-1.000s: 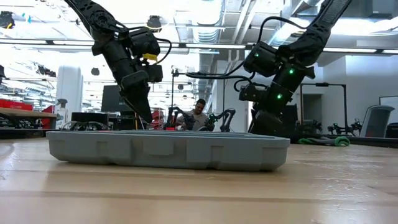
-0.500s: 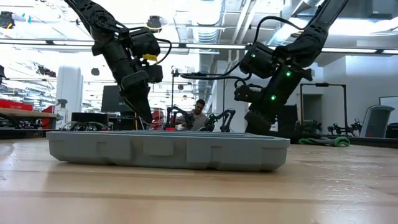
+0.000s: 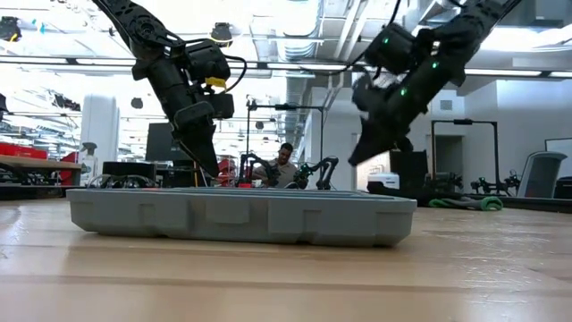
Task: Prefit tool cases
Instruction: Put the orange hex key set into the gray prefit tool case
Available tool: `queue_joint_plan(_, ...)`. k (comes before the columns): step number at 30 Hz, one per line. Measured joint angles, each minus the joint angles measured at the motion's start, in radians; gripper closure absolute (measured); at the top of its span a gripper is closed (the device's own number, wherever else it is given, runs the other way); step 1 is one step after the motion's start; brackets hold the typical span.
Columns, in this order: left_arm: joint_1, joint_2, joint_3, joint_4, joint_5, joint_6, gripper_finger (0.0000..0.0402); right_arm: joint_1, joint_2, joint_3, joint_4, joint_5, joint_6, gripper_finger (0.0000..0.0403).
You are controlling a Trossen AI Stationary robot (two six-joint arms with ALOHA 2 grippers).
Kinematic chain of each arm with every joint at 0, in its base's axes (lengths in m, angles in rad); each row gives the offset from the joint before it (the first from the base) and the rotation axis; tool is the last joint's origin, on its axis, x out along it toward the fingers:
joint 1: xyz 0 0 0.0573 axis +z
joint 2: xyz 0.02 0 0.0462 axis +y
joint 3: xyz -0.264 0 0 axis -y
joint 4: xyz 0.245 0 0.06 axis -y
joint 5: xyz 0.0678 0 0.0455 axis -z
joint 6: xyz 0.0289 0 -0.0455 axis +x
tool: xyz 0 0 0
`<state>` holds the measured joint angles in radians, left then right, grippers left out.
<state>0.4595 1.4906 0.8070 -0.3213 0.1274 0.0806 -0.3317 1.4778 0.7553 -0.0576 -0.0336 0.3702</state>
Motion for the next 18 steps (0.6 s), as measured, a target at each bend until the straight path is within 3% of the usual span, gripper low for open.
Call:
queue_joint_plan(4,-0.002,0.000,0.000,0.058,0.065,-0.013,0.0267,0.000,-0.041,0.001,-0.018,-0.083,0.023,0.0402)
queue_joint_plan(9,-0.022,0.000,0.000,0.118,0.079,-0.025,0.0267,-0.019,-0.038,0.001,-0.107,-0.013,-0.074,0.0389)
queue_joint_plan(14,-0.041,0.000,0.000,0.115,0.079,-0.039,0.0267,-0.151,-0.005,0.002,-0.131,-0.056,-0.140,0.0340)
queue_joint_plan(18,-0.061,0.000,0.001,0.115,0.079,-0.049,0.0267,-0.258,0.053,0.001,-0.150,-0.141,-0.181,0.0340)
